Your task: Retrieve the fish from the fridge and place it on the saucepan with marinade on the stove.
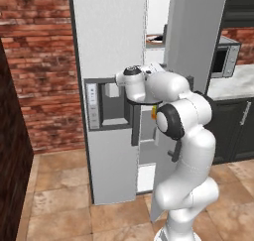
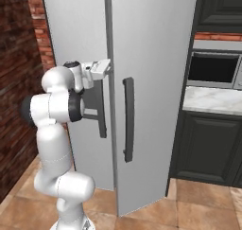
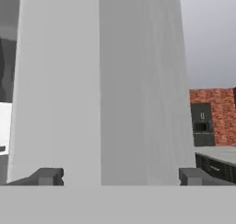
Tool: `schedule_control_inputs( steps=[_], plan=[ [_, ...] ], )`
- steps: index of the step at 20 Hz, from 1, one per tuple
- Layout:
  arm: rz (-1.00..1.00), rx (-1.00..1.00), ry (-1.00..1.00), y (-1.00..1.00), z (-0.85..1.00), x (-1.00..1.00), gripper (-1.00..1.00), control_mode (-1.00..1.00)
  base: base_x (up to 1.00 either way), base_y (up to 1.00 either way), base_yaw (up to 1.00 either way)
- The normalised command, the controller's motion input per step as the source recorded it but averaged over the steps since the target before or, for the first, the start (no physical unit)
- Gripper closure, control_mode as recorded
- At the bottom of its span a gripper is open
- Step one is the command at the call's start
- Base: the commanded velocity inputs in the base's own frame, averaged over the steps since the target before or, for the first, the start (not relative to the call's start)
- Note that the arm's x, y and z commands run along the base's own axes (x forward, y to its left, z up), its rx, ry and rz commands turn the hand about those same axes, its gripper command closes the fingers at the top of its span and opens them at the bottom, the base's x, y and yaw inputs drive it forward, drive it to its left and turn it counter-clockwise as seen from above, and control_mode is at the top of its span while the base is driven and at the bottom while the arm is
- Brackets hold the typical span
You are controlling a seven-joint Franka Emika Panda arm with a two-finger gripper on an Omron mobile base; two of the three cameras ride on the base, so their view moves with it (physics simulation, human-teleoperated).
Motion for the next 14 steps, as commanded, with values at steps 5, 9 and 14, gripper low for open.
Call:
schedule_control_inputs(
  steps=[5, 9, 14],
  plan=[
    [-0.2, 0.01, -0.05, -0.69, -0.06, 0.0, -1.0, -1.0, 0.0, 0.0, 0.0],
    [-0.16, 0.01, -0.06, -0.76, -0.05, -0.09, -1.0, -1.0, 0.0, 0.0, 0.0],
    [-0.05, 0.0, -0.04, -0.81, -0.03, -0.23, -1.0, -1.0, 0.0, 0.0, 0.0]
  ],
)
